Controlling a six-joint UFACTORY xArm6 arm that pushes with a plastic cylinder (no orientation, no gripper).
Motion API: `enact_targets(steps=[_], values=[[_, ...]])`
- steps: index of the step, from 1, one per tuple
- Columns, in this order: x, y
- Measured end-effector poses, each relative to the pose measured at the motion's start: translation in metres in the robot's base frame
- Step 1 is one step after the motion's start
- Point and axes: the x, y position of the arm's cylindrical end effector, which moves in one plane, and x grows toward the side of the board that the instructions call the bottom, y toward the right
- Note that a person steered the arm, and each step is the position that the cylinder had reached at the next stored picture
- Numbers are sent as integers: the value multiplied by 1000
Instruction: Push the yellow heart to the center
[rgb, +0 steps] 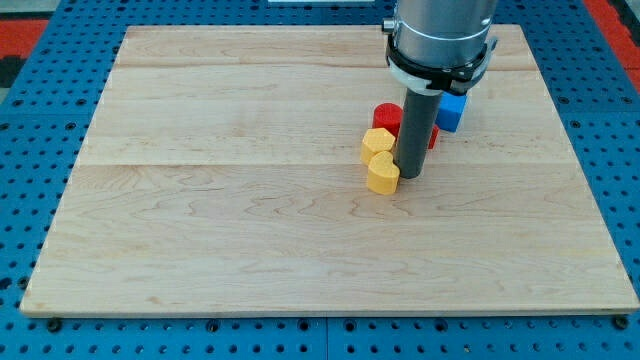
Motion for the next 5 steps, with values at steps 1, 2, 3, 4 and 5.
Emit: enact_targets(steps=[1,2,3,4,5], values=[[5,-18],[39,5],[20,-44],[-34,-79],[-32,-75]])
